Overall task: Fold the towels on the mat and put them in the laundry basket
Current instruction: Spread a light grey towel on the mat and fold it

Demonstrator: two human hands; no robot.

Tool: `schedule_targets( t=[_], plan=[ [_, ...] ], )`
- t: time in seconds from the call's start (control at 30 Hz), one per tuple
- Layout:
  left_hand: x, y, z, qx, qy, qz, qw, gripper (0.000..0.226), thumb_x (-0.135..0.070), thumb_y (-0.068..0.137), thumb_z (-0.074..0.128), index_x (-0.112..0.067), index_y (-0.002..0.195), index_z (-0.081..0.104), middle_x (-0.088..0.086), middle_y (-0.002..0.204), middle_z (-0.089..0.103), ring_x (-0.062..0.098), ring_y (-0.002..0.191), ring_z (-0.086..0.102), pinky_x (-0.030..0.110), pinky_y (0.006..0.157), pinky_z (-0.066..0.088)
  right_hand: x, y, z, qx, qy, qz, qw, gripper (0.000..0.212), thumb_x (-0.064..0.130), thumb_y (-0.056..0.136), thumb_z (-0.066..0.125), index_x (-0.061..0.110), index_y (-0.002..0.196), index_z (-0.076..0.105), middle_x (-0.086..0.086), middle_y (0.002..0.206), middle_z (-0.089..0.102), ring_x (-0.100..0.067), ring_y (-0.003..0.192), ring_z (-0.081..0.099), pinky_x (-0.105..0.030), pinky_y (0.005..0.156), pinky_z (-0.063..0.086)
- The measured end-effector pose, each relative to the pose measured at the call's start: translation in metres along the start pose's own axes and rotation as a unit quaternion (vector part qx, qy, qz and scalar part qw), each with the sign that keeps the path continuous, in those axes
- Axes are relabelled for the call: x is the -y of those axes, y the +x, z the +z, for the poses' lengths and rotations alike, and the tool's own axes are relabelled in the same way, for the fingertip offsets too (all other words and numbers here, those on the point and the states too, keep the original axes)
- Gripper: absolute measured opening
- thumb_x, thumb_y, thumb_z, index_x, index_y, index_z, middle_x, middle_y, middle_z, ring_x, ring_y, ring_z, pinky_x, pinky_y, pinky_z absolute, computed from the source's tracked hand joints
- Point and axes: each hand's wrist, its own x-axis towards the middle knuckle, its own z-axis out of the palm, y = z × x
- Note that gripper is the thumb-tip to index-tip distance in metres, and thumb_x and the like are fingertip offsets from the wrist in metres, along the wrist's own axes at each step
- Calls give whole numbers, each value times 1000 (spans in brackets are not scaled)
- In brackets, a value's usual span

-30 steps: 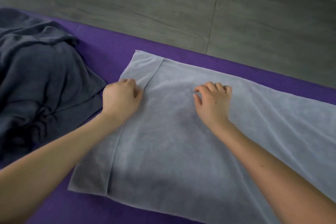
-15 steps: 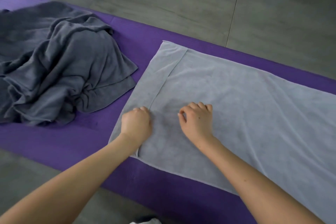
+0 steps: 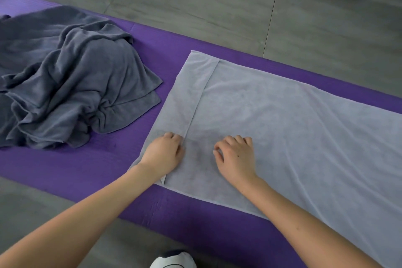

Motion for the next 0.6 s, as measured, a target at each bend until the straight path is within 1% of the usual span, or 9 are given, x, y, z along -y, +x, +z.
schedule_targets(
  t=[0.03, 0.1, 0.17, 0.27, 0.33, 0.4, 0.43, 0.5, 0.6],
  plan=[
    [3, -8, -1, -35, -18, 10, 999, 22, -23, 95, 45, -5, 95, 57, 10, 96, 56, 29, 84, 56, 29, 61, 33, 2, -5, -1, -4, 3, -25, 1000, 22, 29, 77, 49, 21, 64, 65, 6, 65, 59, -21, 62, 54, -33, 66, 27],
    [14, -25, -2, -115, -25, 4, 993, 14, -15, 90, 54, -3, 86, 60, 12, 87, 56, 33, 76, 55, 32, 57, 38, 4, -19, -4, -4, 12, -86, 996, 21, 31, 76, 51, 20, 64, 64, 6, 64, 58, -21, 63, 54, -32, 66, 26],
    [32, -40, 0, -155, -11, -75, 985, 10, -11, 87, 57, -1, 87, 60, 16, 85, 55, 36, 78, 54, 40, 57, 44, 6, -35, -3, 12, 15, -150, 989, 22, 35, 77, 53, 20, 65, 64, 5, 65, 57, -20, 64, 53, -31, 67, 26],
    [57, -58, 4, -79, -48, -229, 969, 25, -21, 89, 56, -5, 108, 55, 21, 105, 54, 41, 98, 50, 44, 74, 43, 9, -55, -2, 64, -14, -233, 970, 32, 50, 77, 57, 20, 68, 64, 4, 67, 58, -20, 65, 52, -32, 68, 27],
    [66, -63, 6, -51, -103, -254, 960, 26, -24, 88, 59, -7, 107, 55, 17, 105, 57, 38, 100, 50, 39, 76, 39, 13, -64, -2, 102, -81, -271, 954, 36, 55, 69, 69, 19, 68, 63, 2, 66, 57, -20, 63, 52, -33, 66, 30],
    [67, -63, 7, -48, -158, -246, 955, 18, -23, 86, 61, -6, 91, 56, 10, 89, 60, 29, 87, 53, 33, 63, 37, 19, -71, -2, 121, -135, -284, 942, 30, 43, 61, 79, 19, 67, 63, 2, 64, 55, -18, 59, 51, -32, 63, 33],
    [66, -61, 6, -37, -174, -243, 954, 18, -22, 86, 62, -5, 82, 56, 8, 81, 58, 26, 80, 53, 31, 57, 35, 21, -75, -2, 124, -153, -288, 937, 25, 32, 59, 81, 18, 65, 62, 1, 62, 53, -18, 56, 49, -30, 60, 35],
    [66, -59, 5, -26, -183, -242, 953, 22, -19, 84, 63, -4, 71, 54, 8, 73, 56, 24, 71, 51, 27, 53, 33, 24, -81, -1, 125, -172, -293, 932, 20, 14, 54, 78, 15, 63, 61, 0, 58, 51, -17, 50, 47, -27, 54, 37],
    [71, -62, 1, -35, -189, -269, 944, 24, -13, 80, 63, -7, 60, 50, 6, 62, 52, 21, 61, 47, 27, 49, 30, 30, -89, -1, 127, -147, -302, 933, 16, 9, 53, 72, 15, 60, 60, 0, 55, 53, -15, 48, 49, -25, 51, 40]
  ],
)
